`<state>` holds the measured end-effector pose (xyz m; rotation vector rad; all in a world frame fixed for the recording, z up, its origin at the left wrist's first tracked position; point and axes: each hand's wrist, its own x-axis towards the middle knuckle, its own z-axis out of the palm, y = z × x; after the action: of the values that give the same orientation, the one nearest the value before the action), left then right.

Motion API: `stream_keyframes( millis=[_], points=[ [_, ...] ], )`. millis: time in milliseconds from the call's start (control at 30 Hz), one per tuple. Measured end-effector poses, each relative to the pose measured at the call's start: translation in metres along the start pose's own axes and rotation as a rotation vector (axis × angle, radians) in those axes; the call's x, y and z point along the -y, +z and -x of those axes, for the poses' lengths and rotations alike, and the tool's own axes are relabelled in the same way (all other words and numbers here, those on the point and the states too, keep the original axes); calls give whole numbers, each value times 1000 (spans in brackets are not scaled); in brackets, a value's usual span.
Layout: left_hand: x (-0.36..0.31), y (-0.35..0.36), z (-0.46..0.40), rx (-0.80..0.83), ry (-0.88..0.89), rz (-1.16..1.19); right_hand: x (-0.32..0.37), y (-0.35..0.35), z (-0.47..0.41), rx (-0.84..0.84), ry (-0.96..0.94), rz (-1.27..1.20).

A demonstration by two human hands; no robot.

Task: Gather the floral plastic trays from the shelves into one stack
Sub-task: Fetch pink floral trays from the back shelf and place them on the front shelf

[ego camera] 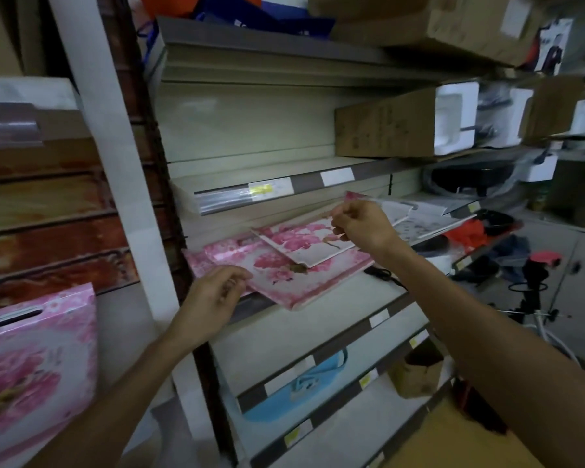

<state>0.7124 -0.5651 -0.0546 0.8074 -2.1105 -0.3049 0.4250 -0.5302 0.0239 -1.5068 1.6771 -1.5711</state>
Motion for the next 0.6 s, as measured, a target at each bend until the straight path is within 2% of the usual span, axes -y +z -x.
stream_keyframes(
  millis=[167,300,467,600],
  points=[
    [5,28,-39,247,258,-237,-23,-11,-18,-26,56,-4],
    [15,51,-76,362,419,-351,-48,-12,-40,-62,156,-25],
    [28,79,-115,433,494,-516,-72,-15,-71,-142,278,-36],
    [45,94,-131,468,508,-556,-91,-19,-89,-199,366,-53]
  ],
)
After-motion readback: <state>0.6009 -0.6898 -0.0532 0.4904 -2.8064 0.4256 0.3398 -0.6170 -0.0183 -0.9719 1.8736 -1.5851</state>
